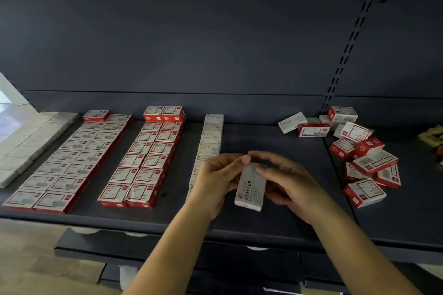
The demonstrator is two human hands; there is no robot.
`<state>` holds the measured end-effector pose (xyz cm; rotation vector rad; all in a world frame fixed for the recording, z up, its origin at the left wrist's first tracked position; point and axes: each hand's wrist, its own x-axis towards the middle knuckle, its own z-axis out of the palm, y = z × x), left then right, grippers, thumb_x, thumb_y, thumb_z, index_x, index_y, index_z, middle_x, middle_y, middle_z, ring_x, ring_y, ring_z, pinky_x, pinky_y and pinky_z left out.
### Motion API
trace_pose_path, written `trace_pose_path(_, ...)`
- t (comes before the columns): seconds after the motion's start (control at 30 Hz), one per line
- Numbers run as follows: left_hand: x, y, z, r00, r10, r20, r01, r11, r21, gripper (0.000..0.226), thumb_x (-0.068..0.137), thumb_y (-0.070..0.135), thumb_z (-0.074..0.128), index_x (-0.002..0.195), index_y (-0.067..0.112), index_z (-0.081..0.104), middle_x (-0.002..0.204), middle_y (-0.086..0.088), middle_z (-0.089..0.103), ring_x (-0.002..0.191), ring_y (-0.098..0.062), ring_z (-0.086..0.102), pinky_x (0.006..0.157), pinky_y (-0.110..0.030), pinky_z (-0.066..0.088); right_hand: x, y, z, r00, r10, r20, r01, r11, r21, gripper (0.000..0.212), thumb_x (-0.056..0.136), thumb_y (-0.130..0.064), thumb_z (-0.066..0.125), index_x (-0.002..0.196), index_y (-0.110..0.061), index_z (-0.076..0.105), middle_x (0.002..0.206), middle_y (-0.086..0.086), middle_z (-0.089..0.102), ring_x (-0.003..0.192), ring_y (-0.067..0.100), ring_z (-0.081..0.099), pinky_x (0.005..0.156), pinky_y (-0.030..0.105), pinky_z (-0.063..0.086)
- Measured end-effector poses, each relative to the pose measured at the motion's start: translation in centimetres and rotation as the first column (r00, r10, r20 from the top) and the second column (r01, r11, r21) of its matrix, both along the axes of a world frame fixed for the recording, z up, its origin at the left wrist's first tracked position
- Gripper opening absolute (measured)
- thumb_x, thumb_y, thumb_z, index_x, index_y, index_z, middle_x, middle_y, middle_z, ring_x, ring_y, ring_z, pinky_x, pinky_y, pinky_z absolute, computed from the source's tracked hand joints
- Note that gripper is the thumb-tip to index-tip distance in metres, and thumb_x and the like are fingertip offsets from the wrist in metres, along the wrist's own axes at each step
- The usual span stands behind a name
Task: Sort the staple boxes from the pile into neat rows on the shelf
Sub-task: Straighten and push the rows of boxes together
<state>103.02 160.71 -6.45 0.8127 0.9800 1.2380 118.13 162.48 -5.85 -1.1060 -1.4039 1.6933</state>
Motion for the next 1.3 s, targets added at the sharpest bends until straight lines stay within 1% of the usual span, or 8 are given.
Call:
trace_pose_path(0.13, 0.5, -0.2, -0.1, 0.998, 0.017, 0.057, -0.017, 1.0, -0.011, 0.036, 0.075, 0.028, 0.059, 0.102, 0.004, 0.061, 0.085, -0.009, 0.069, 0.08, -0.02, 0.067, 0.065, -0.028, 0.056, 0.1, 0.1, -0.5, 0.975, -0.135, -0.176, 0.149, 0.986, 0.069, 0.024, 0.084, -0.014, 0.055, 0.106, -0.011, 0.063, 0.076, 0.012, 0.065, 0.05, 0.015, 0.053, 0.038, 0.02, 0.039)
trace_pose_path(0.27, 0.6, -0.6, -0.1, 0.997, 0.018, 0.08, -0.018, 1.0, 0.006, 0.032, 0.077, 0.028, 0.057, 0.1, 0.005, 0.063, 0.09, -0.012, 0.071, 0.082, -0.021, 0.068, 0.067, -0.03, 0.058, 0.4, 0.1, -0.5, 0.919, -0.258, -0.298, 0.277, 0.961, 0.023, 0.027, 0.076, -0.012, 0.061, 0.102, -0.006, 0.055, 0.078, 0.01, 0.07, 0.063, 0.019, 0.066, 0.053, 0.026, 0.054)
trace_pose_path(0.47, 0.6, -0.8, -0.3, 0.984, 0.113, 0.135, -0.123, 0.99, 0.066, 0.025, 0.072, 0.009, 0.062, 0.096, 0.003, 0.065, 0.096, -0.015, 0.071, 0.088, -0.024, 0.069, 0.071, -0.029, 0.058, 0.2, -0.4, -0.9, 0.859, -0.3, -0.416, 0.329, 0.944, -0.002, 0.024, 0.074, -0.002, 0.059, 0.096, -0.006, 0.048, 0.097, 0.019, 0.068, 0.081, 0.03, 0.069, 0.062, 0.028, 0.056)
trace_pose_path(0.83, 1.0, -1.0, -0.6, 0.972, 0.173, 0.158, -0.186, 0.98, 0.072, 0.017, 0.072, 0.009, 0.061, 0.078, 0.013, 0.077, 0.091, -0.011, 0.073, 0.085, -0.019, 0.07, 0.067, -0.025, 0.057, 0.9, -0.6, -1.8, 0.858, -0.288, -0.425, 0.325, 0.946, 0.014, 0.022, 0.073, -0.012, 0.059, 0.094, -0.008, 0.052, 0.097, 0.018, 0.068, 0.076, 0.029, 0.068, 0.063, 0.032, 0.056)
trace_pose_path(0.93, 1.3, -1.0, -0.6, 0.964, 0.217, 0.154, -0.23, 0.971, 0.072, 0.018, 0.071, 0.01, 0.062, 0.082, 0.011, 0.077, 0.09, -0.011, 0.073, 0.085, -0.019, 0.069, 0.068, -0.025, 0.058, 1.1, -0.7, -2.2, 0.86, -0.318, -0.399, 0.361, 0.932, 0.037, 0.037, 0.07, -0.016, 0.067, 0.104, -0.008, 0.054, 0.097, 0.016, 0.067, 0.079, 0.029, 0.068, 0.063, 0.03, 0.056)
trace_pose_path(1.03, 1.7, -1.1, -0.7, 0.949, 0.293, 0.113, -0.305, 0.947, 0.103, 0.023, 0.072, 0.011, 0.062, 0.093, 0.007, 0.072, 0.092, -0.01, 0.073, 0.086, -0.019, 0.069, 0.07, -0.024, 0.057, 0.8, -0.9, -2.5, 0.858, -0.32, -0.401, 0.38, 0.922, 0.077, 0.072, 0.055, -0.042, 0.083, 0.114, -0.014, 0.055, 0.092, 0.009, 0.069, 0.085, 0.027, 0.068, 0.067, 0.028, 0.055)
trace_pose_path(1.07, 1.7, -1.2, -0.7, 0.944, 0.313, 0.102, -0.323, 0.939, 0.116, 0.023, 0.072, 0.011, 0.062, 0.093, 0.007, 0.071, 0.092, -0.009, 0.073, 0.086, -0.018, 0.069, 0.07, -0.024, 0.057, 0.6, -1.0, -2.6, 0.859, -0.317, -0.402, 0.383, 0.919, 0.092, 0.075, 0.051, -0.048, 0.084, 0.114, -0.016, 0.056, 0.094, 0.009, 0.07, 0.087, 0.027, 0.069, 0.068, 0.028, 0.055)
trace_pose_path(1.3, 0.6, -1.4, -1.0, 0.928, 0.371, 0.025, -0.371, 0.916, 0.155, 0.018, 0.074, 0.013, 0.064, 0.088, 0.013, 0.075, 0.093, -0.01, 0.073, 0.086, -0.02, 0.069, 0.068, -0.022, 0.055, -1.1, -1.0, -2.6, 0.844, -0.322, -0.428, 0.399, 0.911, 0.101, 0.068, 0.049, -0.053, 0.084, 0.108, -0.024, 0.065, 0.097, 0.006, 0.071, 0.089, 0.024, 0.069, 0.069, 0.026, 0.055)
